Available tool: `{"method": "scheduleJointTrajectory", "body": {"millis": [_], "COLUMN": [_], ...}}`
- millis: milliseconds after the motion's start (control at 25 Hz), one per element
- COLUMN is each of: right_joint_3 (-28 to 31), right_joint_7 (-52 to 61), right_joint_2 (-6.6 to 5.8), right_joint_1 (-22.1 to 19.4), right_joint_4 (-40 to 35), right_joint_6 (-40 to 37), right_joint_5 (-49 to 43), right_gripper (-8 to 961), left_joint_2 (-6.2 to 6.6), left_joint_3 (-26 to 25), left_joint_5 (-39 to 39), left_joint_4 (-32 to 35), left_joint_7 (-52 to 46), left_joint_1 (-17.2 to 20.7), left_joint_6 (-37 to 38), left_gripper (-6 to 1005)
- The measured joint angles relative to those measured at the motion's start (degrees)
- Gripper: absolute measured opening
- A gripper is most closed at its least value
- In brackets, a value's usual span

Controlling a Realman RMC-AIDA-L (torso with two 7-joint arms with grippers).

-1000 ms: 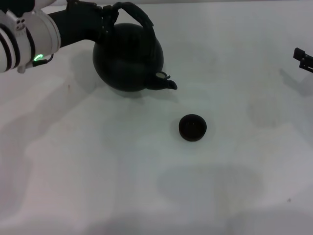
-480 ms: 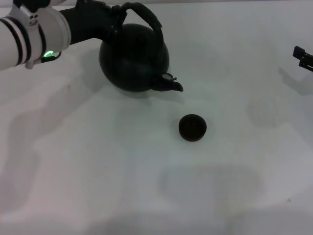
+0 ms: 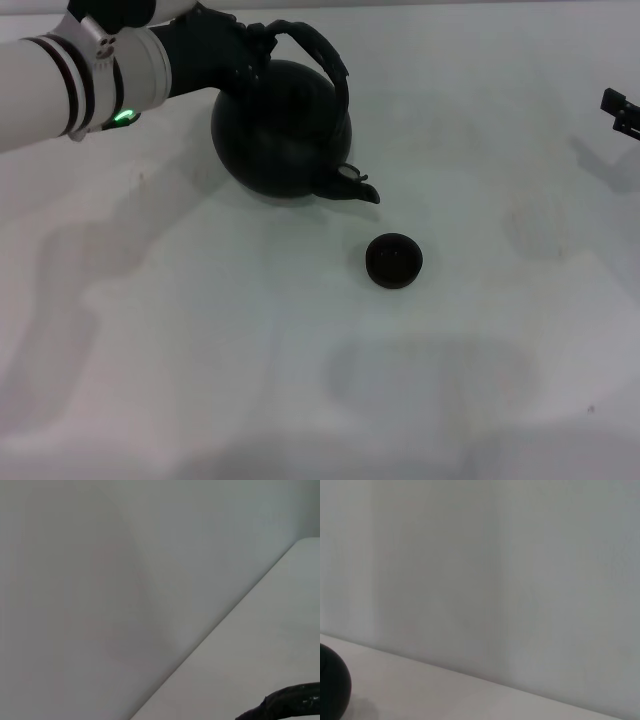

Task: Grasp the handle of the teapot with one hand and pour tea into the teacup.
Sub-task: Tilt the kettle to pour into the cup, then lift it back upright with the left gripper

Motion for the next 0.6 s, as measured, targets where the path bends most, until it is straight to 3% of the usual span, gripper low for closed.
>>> {"method": "scheduleJointTrajectory", "body": {"millis": [600], "right_joint_3": [0.26], "right_joint_7": [-0.1], "right_joint_2": [0.0], "right_joint_1": [-0.01], "right_joint_4": [0.69], "right_joint_6": [-0.61], "right_joint_5": [-0.03], "right_gripper": [854], "left_joint_2": [-0.17], "left_joint_3": [3.32], "left_joint_5": [7.11], "left_joint_4": [-3.03], "left_joint_7": [-3.46], "left_joint_1": [0.15], "left_joint_6": [0.84], "left_gripper": [102]}}
